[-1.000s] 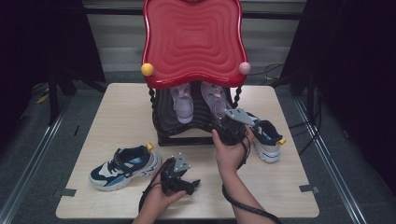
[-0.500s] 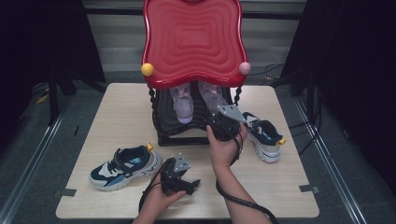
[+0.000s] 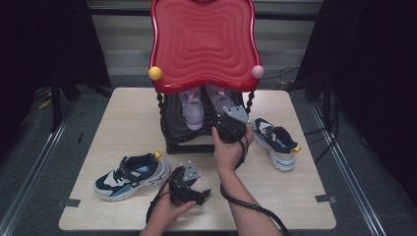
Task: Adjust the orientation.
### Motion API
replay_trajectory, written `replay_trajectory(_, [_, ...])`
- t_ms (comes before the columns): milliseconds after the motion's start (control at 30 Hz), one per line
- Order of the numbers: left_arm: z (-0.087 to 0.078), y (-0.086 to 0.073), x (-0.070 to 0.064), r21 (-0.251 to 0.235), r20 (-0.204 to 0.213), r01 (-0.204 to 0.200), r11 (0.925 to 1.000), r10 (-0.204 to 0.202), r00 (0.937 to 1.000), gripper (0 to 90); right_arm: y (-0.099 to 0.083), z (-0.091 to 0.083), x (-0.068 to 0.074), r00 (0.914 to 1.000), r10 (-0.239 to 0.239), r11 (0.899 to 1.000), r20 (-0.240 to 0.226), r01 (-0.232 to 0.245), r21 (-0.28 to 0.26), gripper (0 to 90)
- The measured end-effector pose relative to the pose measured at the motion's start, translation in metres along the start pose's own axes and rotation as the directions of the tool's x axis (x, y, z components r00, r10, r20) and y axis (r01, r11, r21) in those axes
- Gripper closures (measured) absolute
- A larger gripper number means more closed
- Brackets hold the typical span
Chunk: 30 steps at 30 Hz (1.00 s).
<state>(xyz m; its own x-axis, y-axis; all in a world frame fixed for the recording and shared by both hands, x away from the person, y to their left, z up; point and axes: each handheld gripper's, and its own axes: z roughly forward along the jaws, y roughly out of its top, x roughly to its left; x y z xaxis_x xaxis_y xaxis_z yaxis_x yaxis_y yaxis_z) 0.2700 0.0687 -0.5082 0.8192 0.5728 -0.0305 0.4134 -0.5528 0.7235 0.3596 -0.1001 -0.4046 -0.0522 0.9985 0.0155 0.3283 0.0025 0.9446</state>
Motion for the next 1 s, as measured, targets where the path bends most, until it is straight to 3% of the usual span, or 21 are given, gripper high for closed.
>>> replay_trajectory(433, [0.0,0.0,0.0,0.0,0.0,0.0,1.0,0.0,1.0,14.4,0.004,0.015,0.011,0.9995,-0.029,1.0,0.013,0.029,0.011,37.4])
replay_trajectory(600, [0.0,0.0,0.0,0.001,0.0,0.0,1.0,0.0,1.0,14.4,0.004,0.02,0.011,0.9999,-0.004,1.0,0.012,0.004,0.014,37.3])
replay_trajectory(1000, [0.0,0.0,0.0,0.0,0.0,0.001,1.0,-0.001,1.0,14.4,0.0,0.024,0.015,0.9999,-0.01,1.0,0.007,0.01,0.015,37.1])
